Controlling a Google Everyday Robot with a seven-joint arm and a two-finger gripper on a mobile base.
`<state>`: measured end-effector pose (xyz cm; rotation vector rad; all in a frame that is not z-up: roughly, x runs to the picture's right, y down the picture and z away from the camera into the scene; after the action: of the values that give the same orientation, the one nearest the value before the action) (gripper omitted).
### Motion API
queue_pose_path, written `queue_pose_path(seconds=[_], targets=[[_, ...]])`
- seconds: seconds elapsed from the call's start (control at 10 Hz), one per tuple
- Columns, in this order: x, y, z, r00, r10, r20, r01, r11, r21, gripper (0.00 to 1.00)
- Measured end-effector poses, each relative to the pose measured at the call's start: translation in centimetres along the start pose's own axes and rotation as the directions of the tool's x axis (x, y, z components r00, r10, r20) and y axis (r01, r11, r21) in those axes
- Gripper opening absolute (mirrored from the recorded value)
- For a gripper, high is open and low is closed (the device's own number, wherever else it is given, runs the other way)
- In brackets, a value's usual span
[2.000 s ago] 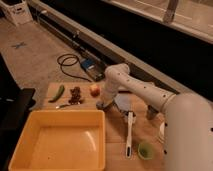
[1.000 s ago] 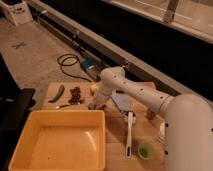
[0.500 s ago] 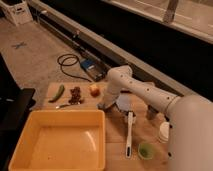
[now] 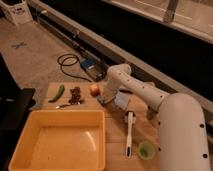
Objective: Wipe table surface with sponge
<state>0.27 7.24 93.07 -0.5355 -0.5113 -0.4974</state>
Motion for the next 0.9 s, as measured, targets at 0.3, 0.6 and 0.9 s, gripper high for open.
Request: queue_pose_path(seconds=[0.3, 0.6, 0.9], targets=[[-2.9, -1.3, 0.2, 0.995, -0.036, 0.091, 0.031, 0.998, 0.054, 0.0], [-5.5, 0.1, -1.1, 0.988, -0.074, 0.135, 0.065, 0.996, 0.067, 0.0], [-4.3, 1.6, -1.5, 0.995, -0.064, 0.079, 0.062, 0.998, 0.015, 0.0]])
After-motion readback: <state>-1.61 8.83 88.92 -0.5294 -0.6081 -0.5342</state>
